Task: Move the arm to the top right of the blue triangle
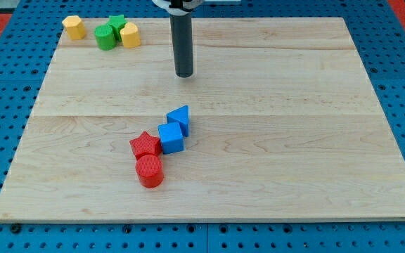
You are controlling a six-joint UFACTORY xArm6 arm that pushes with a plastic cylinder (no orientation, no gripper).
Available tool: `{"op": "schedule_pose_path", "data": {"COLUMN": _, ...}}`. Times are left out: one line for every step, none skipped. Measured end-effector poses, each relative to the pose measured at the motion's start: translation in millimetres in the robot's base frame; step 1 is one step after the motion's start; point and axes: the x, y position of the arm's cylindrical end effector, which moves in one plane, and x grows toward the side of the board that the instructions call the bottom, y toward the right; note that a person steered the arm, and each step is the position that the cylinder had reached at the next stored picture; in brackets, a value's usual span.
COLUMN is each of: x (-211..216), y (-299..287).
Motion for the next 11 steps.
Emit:
{"op": "schedule_pose_path", "data": {"x": 0.0, "y": 0.5}}
{"op": "schedule_pose_path", "data": {"x": 0.0, "y": 4.8}}
{"op": "schedule_pose_path", "data": {"x": 0.0, "y": 11.2}}
{"op": "schedule_pose_path", "data": {"x": 0.0, "y": 12.2}}
{"op": "schedule_pose_path", "data": {"x": 0.0, "y": 12.3}}
{"op": "schedule_pose_path", "data": {"x": 0.0, "y": 12.3}}
{"op": "schedule_pose_path", "data": {"x": 17.9, "y": 30.3}}
{"op": "schedule_pose_path", "data": {"x": 42.3, "y": 58.7}}
{"op": "schedule_pose_path", "data": {"x": 70.6, "y": 103.7}}
{"op": "schedule_pose_path", "data": {"x": 95.9, "y": 135.9}}
{"op": "schedule_pose_path", "data": {"x": 87.1, "y": 143.9}}
